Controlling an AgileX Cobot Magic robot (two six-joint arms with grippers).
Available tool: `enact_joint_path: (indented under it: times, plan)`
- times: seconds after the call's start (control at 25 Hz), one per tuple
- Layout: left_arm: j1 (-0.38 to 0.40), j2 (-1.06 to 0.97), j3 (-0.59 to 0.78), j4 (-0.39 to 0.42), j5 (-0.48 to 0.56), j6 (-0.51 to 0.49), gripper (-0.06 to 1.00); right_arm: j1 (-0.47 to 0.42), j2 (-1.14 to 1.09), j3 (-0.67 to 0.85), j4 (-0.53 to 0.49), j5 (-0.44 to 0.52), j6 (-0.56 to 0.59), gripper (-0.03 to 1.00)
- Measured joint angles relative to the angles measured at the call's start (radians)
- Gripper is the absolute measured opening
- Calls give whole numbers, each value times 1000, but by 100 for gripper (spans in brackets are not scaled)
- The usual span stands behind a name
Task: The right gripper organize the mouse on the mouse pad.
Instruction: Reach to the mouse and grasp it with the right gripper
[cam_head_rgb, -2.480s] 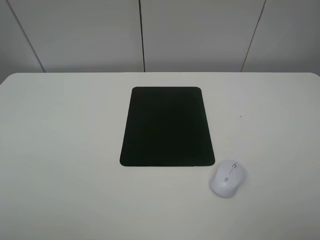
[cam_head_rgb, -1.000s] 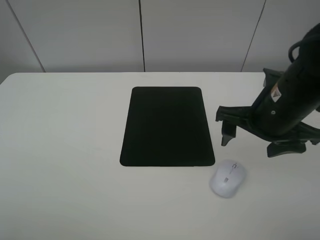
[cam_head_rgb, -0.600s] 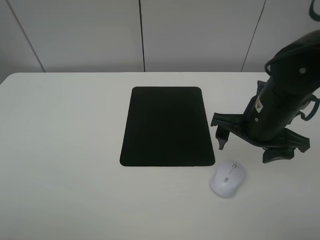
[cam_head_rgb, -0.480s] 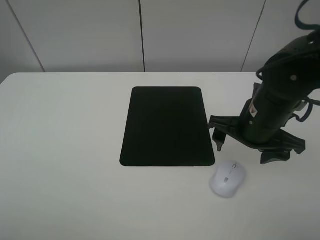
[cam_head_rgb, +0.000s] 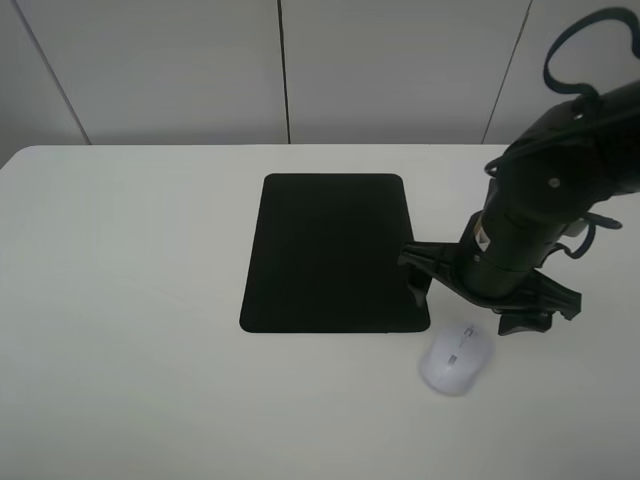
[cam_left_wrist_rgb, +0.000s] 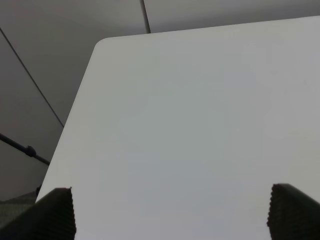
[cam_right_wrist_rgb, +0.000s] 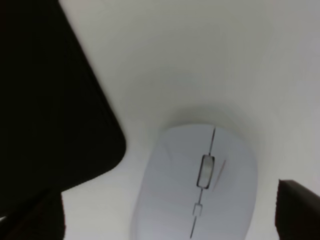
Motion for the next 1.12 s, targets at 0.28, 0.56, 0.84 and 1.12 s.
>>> enact_joint_path:
  times: [0.28,0.56,0.84,1.12]
  plan:
    - [0,0,0,2,0,0,79,0,0,71,64,-92,20,83]
    - [0,0,0,2,0,0,79,0,0,94,61,-91,23,82]
    - [0,0,0,2,0,0,79,0,0,103,29,-111,46,80]
    - [0,0,0,2,0,0,79,0,75,103,31,-123,49,78]
